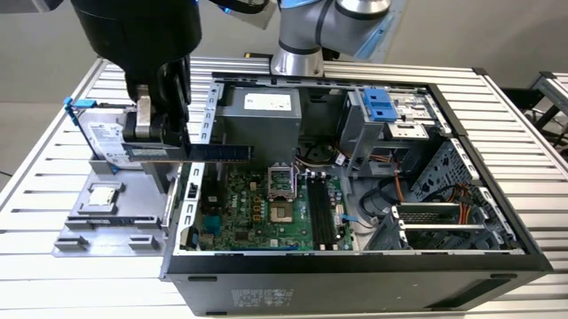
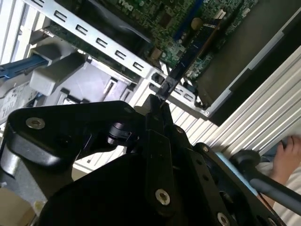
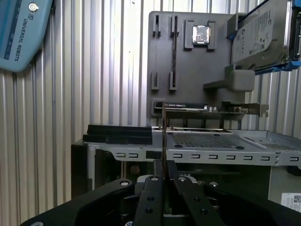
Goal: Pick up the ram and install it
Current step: 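Pick up the ram and move it above insertion slot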
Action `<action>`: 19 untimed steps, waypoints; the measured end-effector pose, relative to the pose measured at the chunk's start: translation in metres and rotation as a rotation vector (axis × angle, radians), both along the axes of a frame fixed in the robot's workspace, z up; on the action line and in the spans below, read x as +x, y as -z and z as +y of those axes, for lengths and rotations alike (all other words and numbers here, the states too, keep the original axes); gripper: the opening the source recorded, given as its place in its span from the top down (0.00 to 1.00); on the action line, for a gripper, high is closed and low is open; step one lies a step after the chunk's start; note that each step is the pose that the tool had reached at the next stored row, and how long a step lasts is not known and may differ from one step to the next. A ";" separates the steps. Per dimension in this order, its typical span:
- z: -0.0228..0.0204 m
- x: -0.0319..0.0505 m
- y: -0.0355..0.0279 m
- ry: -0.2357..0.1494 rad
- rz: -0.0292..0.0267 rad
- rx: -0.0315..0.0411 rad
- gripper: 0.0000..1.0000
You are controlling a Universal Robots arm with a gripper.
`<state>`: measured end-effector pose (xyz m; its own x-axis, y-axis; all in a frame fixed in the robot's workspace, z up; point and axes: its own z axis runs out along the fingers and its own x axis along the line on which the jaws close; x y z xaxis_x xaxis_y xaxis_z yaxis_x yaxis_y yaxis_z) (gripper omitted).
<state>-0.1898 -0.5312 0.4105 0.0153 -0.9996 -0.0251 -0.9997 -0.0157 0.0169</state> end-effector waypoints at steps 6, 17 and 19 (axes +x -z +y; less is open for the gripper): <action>0.0000 0.0171 0.0000 0.000 0.0018 0.0001 1.00; 0.0000 0.0453 0.0000 0.000 0.0029 0.0000 1.00; 0.0000 0.0502 0.0001 0.000 0.0029 0.0001 1.00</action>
